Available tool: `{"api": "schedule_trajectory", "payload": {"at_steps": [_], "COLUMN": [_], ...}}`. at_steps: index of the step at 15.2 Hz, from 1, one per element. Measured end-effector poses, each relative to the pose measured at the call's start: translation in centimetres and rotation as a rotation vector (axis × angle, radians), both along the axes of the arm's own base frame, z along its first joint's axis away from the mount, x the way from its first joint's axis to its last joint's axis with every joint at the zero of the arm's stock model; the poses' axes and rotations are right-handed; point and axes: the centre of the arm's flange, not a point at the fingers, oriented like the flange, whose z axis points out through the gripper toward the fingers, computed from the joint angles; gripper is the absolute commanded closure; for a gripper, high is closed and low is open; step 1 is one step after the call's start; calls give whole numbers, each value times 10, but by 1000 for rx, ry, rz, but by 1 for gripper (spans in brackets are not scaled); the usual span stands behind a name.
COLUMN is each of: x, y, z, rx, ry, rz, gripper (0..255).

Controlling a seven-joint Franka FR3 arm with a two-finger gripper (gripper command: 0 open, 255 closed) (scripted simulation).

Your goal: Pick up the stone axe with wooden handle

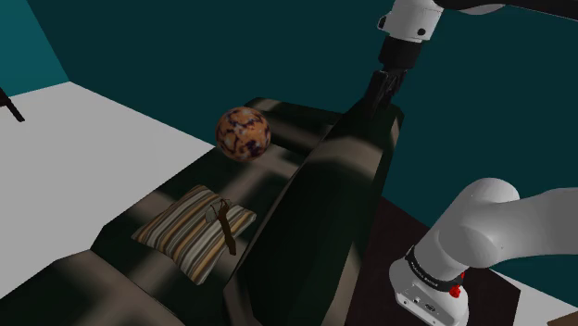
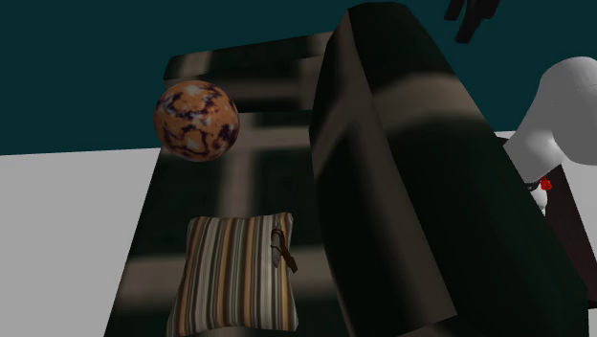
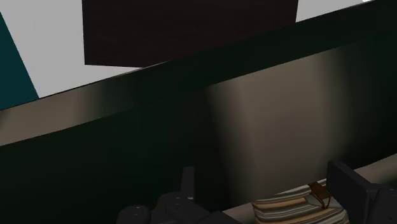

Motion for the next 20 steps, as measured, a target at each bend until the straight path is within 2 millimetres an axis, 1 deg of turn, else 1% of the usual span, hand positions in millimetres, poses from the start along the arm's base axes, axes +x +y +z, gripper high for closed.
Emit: {"api": "schedule_trajectory", "payload": {"at_steps": [1,3,6,9,10,12,16,20], "x": [0,9,32,51,60,79,104,129], "y": [0,5,22,36,43,57,81,113], "z": [0,-11,-34,-63,-68,-87,-121,-154], "rx": [0,1,3,4,5,6,9,12], "ry": [0,-6,-20,-37,-43,-53,-76,-99], "rz": [0,29,94,164,188,235,330,425], "gripper": [0,0,0,0,0,0,0,0]}}
